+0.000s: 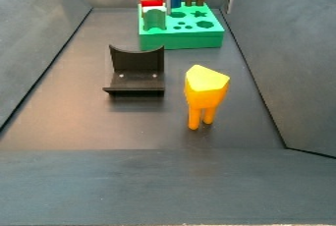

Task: Pick up the 3 prong object. Move up. Move to above the board. Insert the 3 prong object.
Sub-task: Pick up the 3 prong object.

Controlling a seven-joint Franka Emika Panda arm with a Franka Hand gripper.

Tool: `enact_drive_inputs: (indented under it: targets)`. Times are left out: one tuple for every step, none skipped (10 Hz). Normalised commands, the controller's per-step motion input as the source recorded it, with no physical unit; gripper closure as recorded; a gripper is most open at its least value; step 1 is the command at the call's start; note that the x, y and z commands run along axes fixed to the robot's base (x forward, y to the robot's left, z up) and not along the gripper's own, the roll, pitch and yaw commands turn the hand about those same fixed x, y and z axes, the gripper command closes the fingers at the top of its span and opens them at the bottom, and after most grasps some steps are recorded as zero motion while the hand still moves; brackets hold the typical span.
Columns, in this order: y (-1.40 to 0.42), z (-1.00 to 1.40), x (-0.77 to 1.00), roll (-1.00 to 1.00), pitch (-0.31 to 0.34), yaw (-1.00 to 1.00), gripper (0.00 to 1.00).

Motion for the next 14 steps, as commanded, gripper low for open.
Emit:
enact_drive_inputs:
  targets:
    - [0.44, -0.15, -0.17, 0.0, -0.064, 0.0, 0.0]
    - [0.6, -0.28, -0.27, 0.07, -0.074, 0.0, 0.0]
    - [0.69, -0.32, -0.1, 0.03, -0.066, 0.0, 0.0]
    - [0.63, -0.27, 0.15, -0.04, -0.027, 0.0, 0.0]
    - [0.6, -0.26, 0.29, -0.12, -0.007, -0.06, 0.0]
    - [0.46, -0.22, 0.17, -0.2, -0.041, -0.17, 0.0]
    - [0.34, -0.42, -0.09, -0.15, -0.197, -0.18, 0.0]
    - [0.24, -0.44, -0.24, -0.17, -0.231, -0.04, 0.0]
    - [0.05, -0.37, -0.27, -0.23, -0.246, 0.0, 0.0]
    - [0.04, -0.36, -0.04, -0.26, -0.21, 0.04, 0.0]
    - [0.05, -0.36, 0.0, -0.24, -0.173, 0.08, 0.0]
    - [0.13, -0.33, 0.0, -0.23, -0.156, 0.03, 0.0]
    - [0.15, -0.25, 0.02, -0.22, -0.119, 0.0, 0.0]
    - [0.17, -0.19, 0.03, -0.23, -0.099, 0.0, 0.0]
